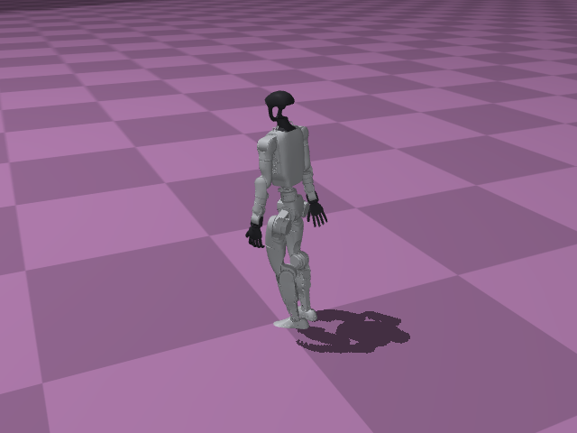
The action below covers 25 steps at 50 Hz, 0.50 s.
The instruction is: In place motions
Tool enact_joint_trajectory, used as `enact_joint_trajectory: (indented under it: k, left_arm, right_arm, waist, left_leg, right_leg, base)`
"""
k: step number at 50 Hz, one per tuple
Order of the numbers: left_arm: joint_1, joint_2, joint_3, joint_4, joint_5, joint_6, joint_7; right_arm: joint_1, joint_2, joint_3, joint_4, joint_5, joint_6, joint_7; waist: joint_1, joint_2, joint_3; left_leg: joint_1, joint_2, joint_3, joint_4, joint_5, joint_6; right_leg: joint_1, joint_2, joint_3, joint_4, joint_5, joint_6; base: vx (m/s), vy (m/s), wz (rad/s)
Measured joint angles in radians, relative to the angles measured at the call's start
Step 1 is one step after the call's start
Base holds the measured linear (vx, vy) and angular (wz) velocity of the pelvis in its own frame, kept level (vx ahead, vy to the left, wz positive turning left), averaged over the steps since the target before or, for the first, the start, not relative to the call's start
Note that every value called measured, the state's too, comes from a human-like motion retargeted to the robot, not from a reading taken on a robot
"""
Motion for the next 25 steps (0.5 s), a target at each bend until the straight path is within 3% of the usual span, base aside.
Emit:
enact_joint_trajectory:
  k: [8, 13, 18, 21, 25]
  left_arm:
    - [0.04, 0.002, -0.001, 0.009, 0.035, -0.005, -0.022]
    - [0.106, -0.026, -0.001, 0.019, 0.056, -0.008, -0.042]
    - [0.156, -0.047, 0.031, 0.043, 0.064, 0.004, -0.056]
    - [0.161, -0.049, 0.077, 0.059, 0.038, 0.013, -0.073]
    - [0.109, -0.027, 0.106, 0.076, -0.009, 0.02, -0.064]
  right_arm:
    - [-0.021, 0.011, 0.024, -0.057, -0.001, -0.013, 0.033]
    - [-0.042, -0.009, 0.046, -0.101, -0.024, -0.023, 0.043]
    - [-0.07, -0.047, 0.079, -0.113, -0.025, -0.04, 0.015]
    - [-0.089, -0.06, 0.101, -0.087, -0.054, -0.016, -0.015]
    - [-0.097, -0.051, 0.099, -0.1, -0.118, 0.019, -0.006]
  waist:
    - [0.023, -0.013, 0.013]
    - [0.136, -0.043, 0.031]
    - [0.237, -0.068, 0.055]
    - [0.285, -0.092, 0.056]
    - [0.29, -0.117, 0.043]
  left_leg:
    - [-0.03, -0.02, -0.12, 0.018, 0.02, -0.008]
    - [-0.07, -0.066, -0.181, 0.056, 0.042, -0.01]
    - [-0.127, -0.125, -0.288, 0.09, 0.028, -0.051]
    - [-0.144, -0.116, -0.174, 0.071, -0.075, -0.05]
    - [-0.118, -0.016, 0.279, 0.036, -0.237, -0.08]
  right_leg:
    - [0.003, -0.025, -0.062, 0.049, -0.036, -0.002]
    - [0.038, -0.075, -0.164, 0.038, -0.056, -0.018]
    - [0.058, -0.128, -0.299, 0.035, -0.086, -0.021]
    - [0.072, -0.173, -0.431, 0.027, -0.097, -0.011]
    - [0.117, -0.206, -0.698, -0.026, -0.098, 0.033]
  base:
    - [0.01, 0.0, 0.76]
    - [-0.03, 0.14, 0.84]
    - [-0.14, 0.15, 1.74]
    - [-0.17, 0.06, 2.44]
    - [-0.22, -0.06, 3.46]
